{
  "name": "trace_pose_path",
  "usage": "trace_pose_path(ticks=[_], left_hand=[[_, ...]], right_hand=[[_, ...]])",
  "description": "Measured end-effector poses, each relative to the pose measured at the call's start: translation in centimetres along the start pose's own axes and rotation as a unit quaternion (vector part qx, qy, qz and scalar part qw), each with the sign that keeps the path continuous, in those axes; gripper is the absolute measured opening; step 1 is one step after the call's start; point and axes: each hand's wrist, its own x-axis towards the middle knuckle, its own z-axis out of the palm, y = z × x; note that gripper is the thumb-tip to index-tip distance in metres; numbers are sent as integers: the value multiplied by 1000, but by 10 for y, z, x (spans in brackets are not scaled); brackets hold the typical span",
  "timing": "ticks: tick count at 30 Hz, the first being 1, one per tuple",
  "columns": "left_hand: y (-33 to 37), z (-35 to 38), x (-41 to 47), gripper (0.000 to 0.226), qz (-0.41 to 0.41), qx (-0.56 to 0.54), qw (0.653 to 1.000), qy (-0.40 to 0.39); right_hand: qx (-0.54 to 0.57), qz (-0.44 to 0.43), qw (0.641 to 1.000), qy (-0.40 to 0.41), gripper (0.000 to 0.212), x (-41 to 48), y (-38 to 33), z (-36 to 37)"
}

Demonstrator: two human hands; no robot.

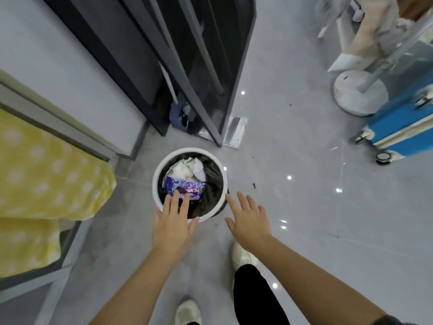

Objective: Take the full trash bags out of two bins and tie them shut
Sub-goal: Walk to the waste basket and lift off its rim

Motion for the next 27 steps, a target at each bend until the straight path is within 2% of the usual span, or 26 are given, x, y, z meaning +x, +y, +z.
trace_pose_path(ticks=[3, 6, 9, 12, 15, 19, 27], left_hand=[[-28, 56, 31, 62, -55, -39, 997, 24], [-57, 104, 60, 68, -119, -93, 985, 81], [-83, 140, 86, 71, -184, -182, 959, 118], [-101, 169, 112, 57, -221, -317, 913, 130], [-105, 179, 125, 38, -253, -447, 846, 141], [-109, 185, 127, 44, -231, -477, 828, 185], [-123, 179, 114, 49, -181, -480, 820, 255]], right_hand=[[-27, -21, 999, 11, 63, 54, -1, 39], [0, -5, 998, 67, 67, 106, -1, 70], [112, 25, 986, 122, 70, 150, -1, 95], [218, 61, 962, 155, 64, 182, 1, 115], [285, 83, 938, 177, 40, 198, 1, 127], [290, 67, 932, 208, 29, 204, -4, 130], [337, 42, 907, 247, 38, 201, -25, 125]])
